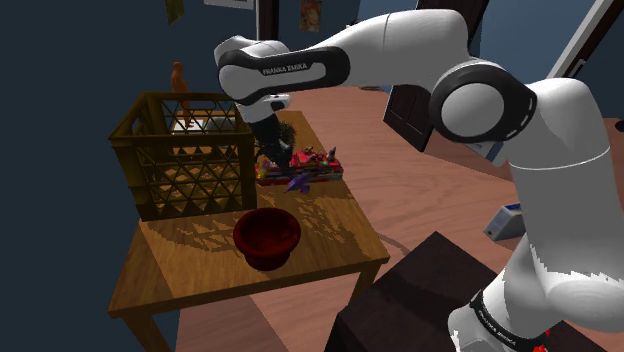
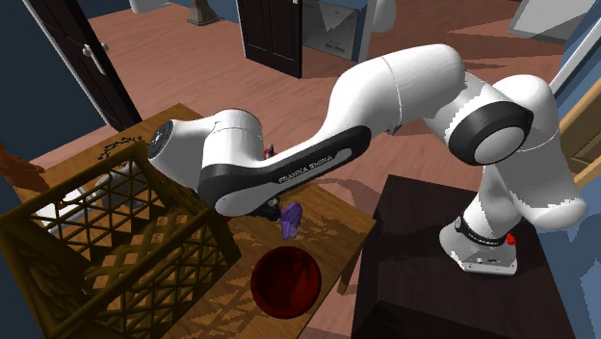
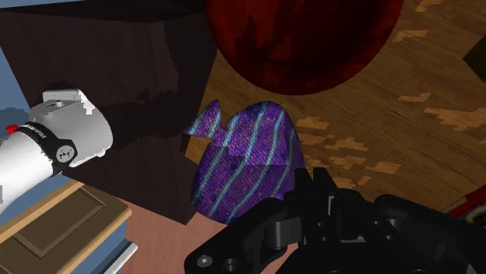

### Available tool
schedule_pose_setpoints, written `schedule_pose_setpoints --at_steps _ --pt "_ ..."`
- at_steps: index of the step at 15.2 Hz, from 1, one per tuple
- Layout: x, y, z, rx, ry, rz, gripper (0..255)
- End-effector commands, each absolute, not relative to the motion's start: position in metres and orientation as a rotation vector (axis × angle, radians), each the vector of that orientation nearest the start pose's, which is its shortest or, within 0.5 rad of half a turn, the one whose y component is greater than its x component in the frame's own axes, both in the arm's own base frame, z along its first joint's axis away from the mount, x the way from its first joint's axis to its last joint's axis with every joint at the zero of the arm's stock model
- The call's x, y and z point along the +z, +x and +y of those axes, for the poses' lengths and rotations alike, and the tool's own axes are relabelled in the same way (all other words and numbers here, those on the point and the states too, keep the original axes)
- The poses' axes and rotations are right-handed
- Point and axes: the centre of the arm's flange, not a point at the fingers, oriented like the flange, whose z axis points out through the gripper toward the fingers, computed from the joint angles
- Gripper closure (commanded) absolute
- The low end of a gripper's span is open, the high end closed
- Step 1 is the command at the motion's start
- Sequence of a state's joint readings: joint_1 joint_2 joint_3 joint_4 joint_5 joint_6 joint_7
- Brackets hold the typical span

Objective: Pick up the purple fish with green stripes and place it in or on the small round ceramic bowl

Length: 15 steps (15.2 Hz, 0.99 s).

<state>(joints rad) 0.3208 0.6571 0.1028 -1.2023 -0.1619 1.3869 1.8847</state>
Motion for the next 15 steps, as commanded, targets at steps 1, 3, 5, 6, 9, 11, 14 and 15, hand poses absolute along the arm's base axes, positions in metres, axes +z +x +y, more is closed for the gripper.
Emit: schedule_pose_setpoints --at_steps 1,3,5,6,9,11,14,15 --pt "0.372 0.628 0.271 0.186 -2.686 2.404 255" --pt "0.373 0.624 0.297 0.186 -2.686 2.404 255" --pt "0.375 0.619 0.323 0.186 -2.686 2.404 255" --pt "0.375 0.617 0.336 0.186 -2.686 2.404 255" --pt "0.371 0.614 0.351 0.186 -2.686 2.404 255" --pt "0.360 0.614 0.351 0.186 -2.686 2.404 255" --pt "0.344 0.614 0.351 0.186 -2.686 2.404 255" --pt "0.339 0.614 0.351 0.186 -2.686 2.404 255"
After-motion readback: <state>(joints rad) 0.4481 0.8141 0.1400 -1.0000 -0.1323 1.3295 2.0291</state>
